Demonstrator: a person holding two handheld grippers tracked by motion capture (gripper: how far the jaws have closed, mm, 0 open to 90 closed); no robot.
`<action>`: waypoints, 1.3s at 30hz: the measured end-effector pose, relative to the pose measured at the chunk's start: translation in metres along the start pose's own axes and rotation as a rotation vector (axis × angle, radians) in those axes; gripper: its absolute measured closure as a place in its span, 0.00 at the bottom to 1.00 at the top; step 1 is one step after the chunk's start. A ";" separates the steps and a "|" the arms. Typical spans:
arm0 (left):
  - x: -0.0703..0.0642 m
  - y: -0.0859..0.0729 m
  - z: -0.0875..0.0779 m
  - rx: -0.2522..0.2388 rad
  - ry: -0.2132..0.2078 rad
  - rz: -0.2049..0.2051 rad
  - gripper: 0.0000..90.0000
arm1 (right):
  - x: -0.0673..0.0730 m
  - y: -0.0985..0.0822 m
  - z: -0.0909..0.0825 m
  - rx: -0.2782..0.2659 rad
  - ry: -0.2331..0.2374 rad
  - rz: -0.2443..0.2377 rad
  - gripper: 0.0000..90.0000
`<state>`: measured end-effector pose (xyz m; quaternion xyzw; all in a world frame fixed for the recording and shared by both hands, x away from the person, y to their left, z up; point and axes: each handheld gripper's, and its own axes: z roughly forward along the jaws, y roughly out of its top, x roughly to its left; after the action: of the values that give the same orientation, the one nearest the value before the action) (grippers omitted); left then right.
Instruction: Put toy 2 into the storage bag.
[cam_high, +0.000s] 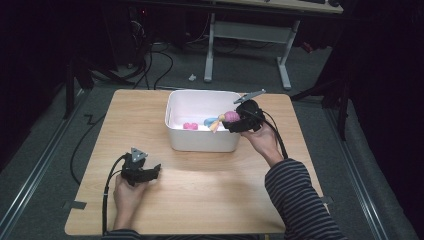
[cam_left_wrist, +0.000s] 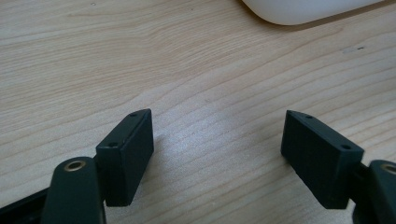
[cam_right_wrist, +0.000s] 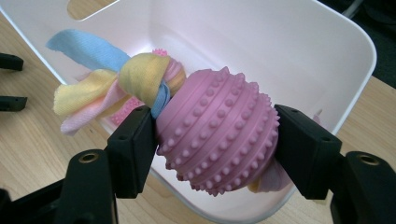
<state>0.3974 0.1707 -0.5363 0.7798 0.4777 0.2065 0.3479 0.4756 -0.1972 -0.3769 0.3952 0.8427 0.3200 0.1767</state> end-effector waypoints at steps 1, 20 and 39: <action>0.000 0.000 0.000 0.000 0.000 0.000 0.28 | 0.000 -0.001 0.000 -0.001 0.005 -0.004 0.37; 0.000 0.000 0.000 0.000 0.001 -0.002 0.28 | -0.005 -0.008 -0.006 -0.022 0.036 0.026 0.36; 0.000 0.000 0.000 0.001 0.001 -0.002 0.28 | -0.017 -0.025 -0.044 -0.181 0.035 0.083 0.37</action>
<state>0.3975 0.1708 -0.5364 0.7792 0.4789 0.2064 0.3476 0.4485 -0.2404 -0.3610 0.4064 0.7963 0.4088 0.1835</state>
